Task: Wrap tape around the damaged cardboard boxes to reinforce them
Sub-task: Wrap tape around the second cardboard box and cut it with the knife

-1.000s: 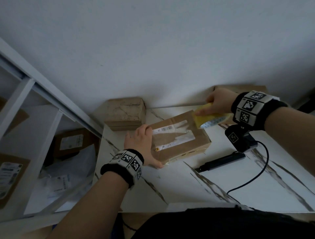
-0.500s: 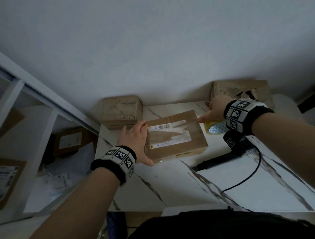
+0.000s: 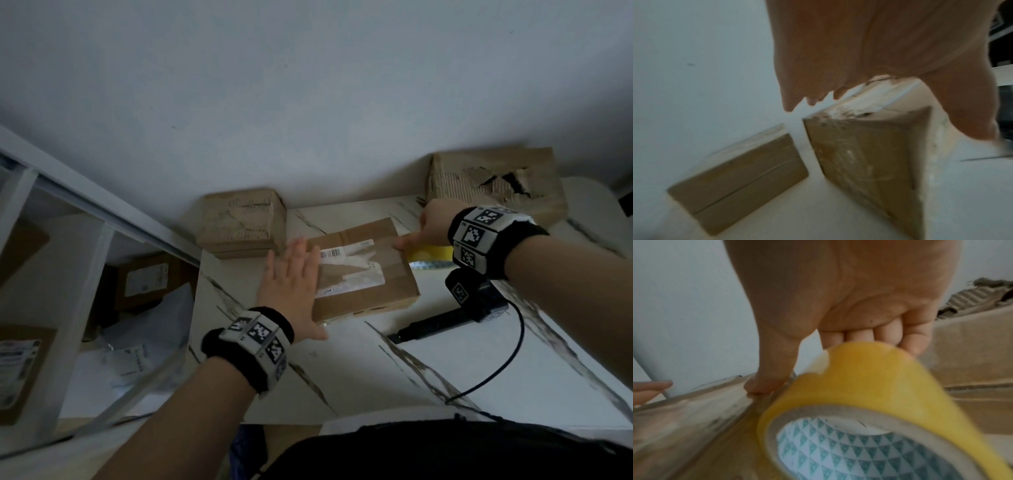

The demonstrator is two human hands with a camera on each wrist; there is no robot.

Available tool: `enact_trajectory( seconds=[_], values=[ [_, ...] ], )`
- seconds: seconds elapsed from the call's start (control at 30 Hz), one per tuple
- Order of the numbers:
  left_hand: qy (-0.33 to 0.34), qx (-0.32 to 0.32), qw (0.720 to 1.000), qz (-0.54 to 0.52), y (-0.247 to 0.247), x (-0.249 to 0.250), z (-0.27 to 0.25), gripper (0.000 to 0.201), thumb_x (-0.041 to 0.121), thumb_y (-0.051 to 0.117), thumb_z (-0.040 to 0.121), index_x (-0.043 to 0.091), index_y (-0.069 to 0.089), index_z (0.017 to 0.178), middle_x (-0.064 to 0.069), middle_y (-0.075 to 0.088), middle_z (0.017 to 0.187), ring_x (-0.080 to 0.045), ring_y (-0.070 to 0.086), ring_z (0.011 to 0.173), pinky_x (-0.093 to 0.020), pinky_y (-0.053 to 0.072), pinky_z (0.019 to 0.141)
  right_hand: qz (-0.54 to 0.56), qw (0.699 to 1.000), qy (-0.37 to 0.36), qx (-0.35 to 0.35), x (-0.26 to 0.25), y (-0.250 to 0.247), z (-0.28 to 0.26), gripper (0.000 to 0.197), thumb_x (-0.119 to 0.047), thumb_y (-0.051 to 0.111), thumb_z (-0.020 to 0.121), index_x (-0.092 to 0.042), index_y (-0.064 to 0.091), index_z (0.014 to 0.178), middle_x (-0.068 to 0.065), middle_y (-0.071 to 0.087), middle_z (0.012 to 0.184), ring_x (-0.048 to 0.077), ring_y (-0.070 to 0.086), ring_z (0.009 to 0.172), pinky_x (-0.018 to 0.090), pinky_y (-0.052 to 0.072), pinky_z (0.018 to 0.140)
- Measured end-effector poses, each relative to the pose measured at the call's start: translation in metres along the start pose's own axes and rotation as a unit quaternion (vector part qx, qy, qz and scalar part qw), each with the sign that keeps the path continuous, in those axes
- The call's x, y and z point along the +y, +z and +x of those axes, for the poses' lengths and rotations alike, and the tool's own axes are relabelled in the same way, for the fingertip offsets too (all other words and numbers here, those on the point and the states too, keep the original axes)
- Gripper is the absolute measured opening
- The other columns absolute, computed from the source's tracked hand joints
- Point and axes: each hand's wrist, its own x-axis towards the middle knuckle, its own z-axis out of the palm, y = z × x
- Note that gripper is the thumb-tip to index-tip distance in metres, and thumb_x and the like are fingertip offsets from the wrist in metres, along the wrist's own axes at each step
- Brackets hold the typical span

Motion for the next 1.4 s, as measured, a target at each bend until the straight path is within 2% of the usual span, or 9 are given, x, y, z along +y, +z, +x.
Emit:
enact_trajectory(
  seconds=[0.27,0.43,0.6,0.7,0.8,0.97,1.17,1.3,1.4],
  values=[
    [0.028,0.013,0.997,-0.068,0.014,0.041,0.012,0.123,0.078,0.046,0.073,0.010,-0.028,0.143,-0.009,-0.038,0.150,-0.025,-0.033,0.139,-0.054,-0.014,0.114,-0.005,1.000,-0.005,0.006,0.004,0.006,-0.003,0.069,-0.076,0.053,0.072,-0.010,0.066,0.086,0.000,0.057,0.067,0.014,0.052,0.061,0.023,0.034,0.050],
    [0.049,-0.004,0.994,-0.095,-0.019,0.050,0.024,0.131,0.075,0.062,0.064,0.018,-0.023,0.146,-0.006,-0.035,0.151,-0.032,-0.029,0.140,-0.066,-0.001,0.109,-0.007,1.000,-0.018,0.001,-0.004,0.010,-0.007,0.062,-0.074,0.056,0.072,-0.013,0.060,0.072,0.001,0.054,0.064,0.017,0.051,0.061,0.025,0.036,0.051],
    [0.055,-0.052,0.996,-0.046,-0.032,0.068,0.039,0.142,0.077,0.069,0.053,0.025,-0.026,0.144,-0.007,-0.031,0.153,-0.037,-0.023,0.141,-0.079,0.007,0.100,0.030,0.998,-0.048,0.016,-0.014,0.023,-0.010,0.064,-0.072,0.053,0.072,-0.010,0.068,0.082,0.006,0.064,0.074,0.023,0.064,0.078,0.039,0.048,0.090],
    [0.054,-0.037,0.997,-0.044,-0.034,0.070,0.038,0.136,0.074,0.071,0.052,0.033,-0.019,0.145,-0.007,-0.013,0.154,-0.038,-0.006,0.142,-0.079,0.012,0.098,0.044,0.997,-0.055,0.016,-0.011,0.021,-0.016,0.055,-0.066,0.058,0.072,-0.013,0.067,0.084,0.002,0.063,0.074,0.018,0.060,0.072,0.032,0.050,0.076],
    [0.058,-0.012,0.996,-0.068,-0.040,0.063,0.034,0.128,0.069,0.074,0.054,0.041,-0.014,0.142,-0.006,-0.007,0.148,-0.037,0.002,0.138,-0.078,0.015,0.099,0.082,0.994,-0.070,0.023,-0.007,0.010,-0.023,0.043,-0.059,0.063,0.074,-0.016,0.063,0.077,0.000,0.060,0.071,0.014,0.056,0.066,0.026,0.044,0.059],
    [0.042,0.083,0.980,-0.174,-0.055,0.040,0.024,0.126,0.067,0.077,0.048,0.039,-0.004,0.140,-0.001,-0.006,0.145,-0.033,0.004,0.136,-0.067,0.021,0.106,0.224,0.959,-0.077,0.153,-0.004,-0.029,-0.034,0.053,-0.067,0.061,0.072,-0.015,0.055,0.068,-0.001,0.052,0.066,0.022,0.054,0.070,0.030,0.041,0.063],
    [0.052,0.211,0.932,-0.291,-0.061,0.029,0.015,0.127,0.064,0.082,0.045,0.032,0.007,0.142,-0.002,0.002,0.147,-0.028,0.013,0.136,-0.043,0.026,0.114,0.496,0.847,-0.107,0.162,-0.021,-0.069,-0.047,0.047,-0.058,0.067,0.075,-0.014,0.062,0.092,0.001,0.061,0.088,0.019,0.060,0.087,0.035,0.049,0.079],
    [0.045,0.212,0.923,-0.318,-0.054,0.015,0.012,0.128,0.065,0.081,0.045,0.033,0.003,0.142,0.000,0.000,0.149,-0.024,0.013,0.138,-0.037,0.026,0.114,0.504,0.856,-0.099,0.049,-0.030,-0.069,-0.057,0.051,-0.040,0.075,0.074,-0.018,0.053,0.114,0.005,0.055,0.112,0.026,0.060,0.102,0.045,0.054,0.087],
    [0.055,0.218,0.922,-0.316,-0.049,0.005,0.009,0.128,0.069,0.076,0.043,0.031,0.006,0.143,0.003,0.005,0.146,-0.022,0.019,0.135,-0.036,0.029,0.112,0.475,0.872,-0.092,0.068,-0.041,-0.064,-0.063,0.057,-0.038,0.076,0.074,-0.018,0.047,0.120,0.006,0.052,0.116,0.025,0.060,0.102,0.045,0.056,0.083]
  ],
)
